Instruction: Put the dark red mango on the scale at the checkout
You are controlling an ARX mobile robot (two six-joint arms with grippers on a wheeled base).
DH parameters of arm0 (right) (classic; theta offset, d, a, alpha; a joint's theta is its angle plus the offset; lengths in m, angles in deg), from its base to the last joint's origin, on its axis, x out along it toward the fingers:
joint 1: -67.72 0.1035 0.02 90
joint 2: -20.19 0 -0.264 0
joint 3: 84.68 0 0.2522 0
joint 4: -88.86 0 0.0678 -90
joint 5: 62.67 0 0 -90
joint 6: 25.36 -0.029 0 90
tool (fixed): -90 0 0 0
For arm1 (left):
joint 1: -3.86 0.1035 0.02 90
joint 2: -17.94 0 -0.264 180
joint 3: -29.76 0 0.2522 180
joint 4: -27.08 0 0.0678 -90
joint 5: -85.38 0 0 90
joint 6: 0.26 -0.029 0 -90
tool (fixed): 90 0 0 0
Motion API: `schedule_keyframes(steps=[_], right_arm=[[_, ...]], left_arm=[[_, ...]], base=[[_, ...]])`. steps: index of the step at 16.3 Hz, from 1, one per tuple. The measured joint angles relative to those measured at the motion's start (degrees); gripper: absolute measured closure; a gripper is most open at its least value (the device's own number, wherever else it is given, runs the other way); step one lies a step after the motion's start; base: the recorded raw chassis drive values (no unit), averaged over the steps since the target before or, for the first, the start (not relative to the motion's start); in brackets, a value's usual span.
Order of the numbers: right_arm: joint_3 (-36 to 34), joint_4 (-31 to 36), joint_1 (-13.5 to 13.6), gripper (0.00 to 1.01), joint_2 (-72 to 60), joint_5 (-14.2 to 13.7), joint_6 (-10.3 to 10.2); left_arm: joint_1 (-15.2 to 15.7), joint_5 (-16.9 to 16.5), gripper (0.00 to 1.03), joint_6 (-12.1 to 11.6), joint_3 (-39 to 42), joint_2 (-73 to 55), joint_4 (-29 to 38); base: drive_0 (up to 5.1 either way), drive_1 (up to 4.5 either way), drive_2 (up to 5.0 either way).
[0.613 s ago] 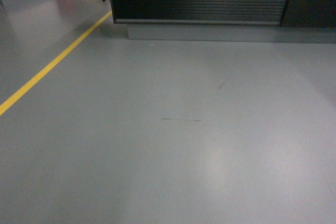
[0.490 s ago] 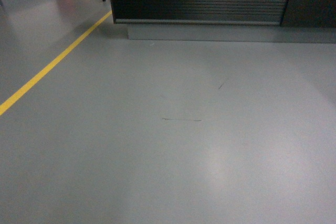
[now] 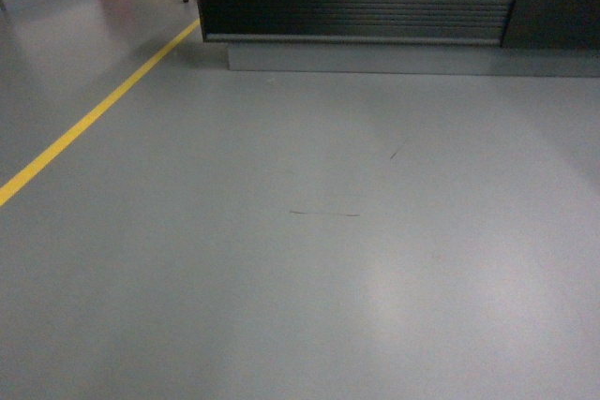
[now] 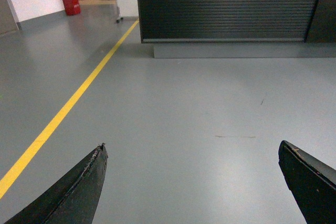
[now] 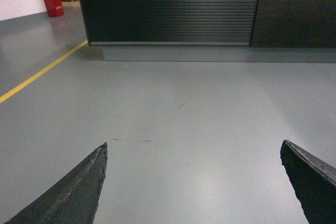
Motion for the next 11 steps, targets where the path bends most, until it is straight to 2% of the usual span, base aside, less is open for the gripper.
schedule_keyframes(steps=[11], right_arm=[[0.0,0.0,0.0,0.03,0.0,0.0,0.0]], left_arm=[[0.0,0.0,0.05,0.0,0.0,0.0,0.0]], base=[[0.0,0.0,0.0]])
